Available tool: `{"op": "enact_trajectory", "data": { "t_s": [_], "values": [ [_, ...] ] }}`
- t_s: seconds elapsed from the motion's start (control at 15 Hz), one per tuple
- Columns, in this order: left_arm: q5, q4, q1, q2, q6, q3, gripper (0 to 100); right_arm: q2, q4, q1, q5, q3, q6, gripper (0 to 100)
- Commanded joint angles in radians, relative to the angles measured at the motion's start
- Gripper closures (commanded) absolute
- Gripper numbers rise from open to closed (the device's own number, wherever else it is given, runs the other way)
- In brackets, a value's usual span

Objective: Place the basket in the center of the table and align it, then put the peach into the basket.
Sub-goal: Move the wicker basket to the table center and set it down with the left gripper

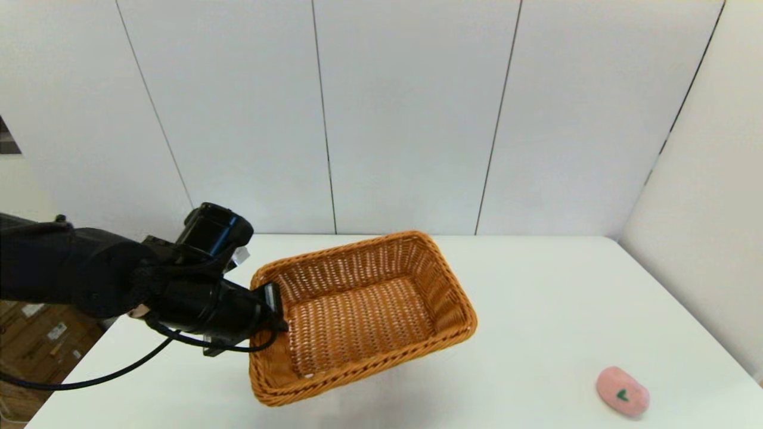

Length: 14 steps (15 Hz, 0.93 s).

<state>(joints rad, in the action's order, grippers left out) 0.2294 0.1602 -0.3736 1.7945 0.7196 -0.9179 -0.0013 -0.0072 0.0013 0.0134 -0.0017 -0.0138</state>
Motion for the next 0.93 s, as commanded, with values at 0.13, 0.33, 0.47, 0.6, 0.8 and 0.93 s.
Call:
{"op": "enact_trajectory", "data": {
  "t_s": [0.13, 0.33, 0.47, 0.6, 0.8, 0.93],
  "values": [
    [0.073, -0.002, -0.005, 0.175, -0.098, -0.070, 100, 0.001, 0.000, 0.000, 0.000, 0.000, 0.000, 0],
    [0.104, -0.002, -0.025, 0.214, -0.149, -0.081, 100, 0.001, 0.000, 0.000, 0.000, 0.000, 0.000, 0],
    [0.104, -0.002, -0.031, 0.241, -0.173, -0.098, 100, 0.001, 0.000, 0.000, 0.000, 0.000, 0.000, 0],
    [0.111, -0.002, -0.047, 0.249, -0.196, -0.104, 100, 0.001, 0.000, 0.000, 0.000, 0.000, 0.000, 0],
    [0.120, -0.002, -0.076, 0.276, -0.195, -0.131, 100, 0.001, 0.000, 0.000, 0.000, 0.000, 0.000, 0],
    [0.119, -0.001, -0.091, 0.293, -0.186, -0.159, 100, 0.001, 0.000, 0.000, 0.000, 0.000, 0.000, 0]
  ]
}}
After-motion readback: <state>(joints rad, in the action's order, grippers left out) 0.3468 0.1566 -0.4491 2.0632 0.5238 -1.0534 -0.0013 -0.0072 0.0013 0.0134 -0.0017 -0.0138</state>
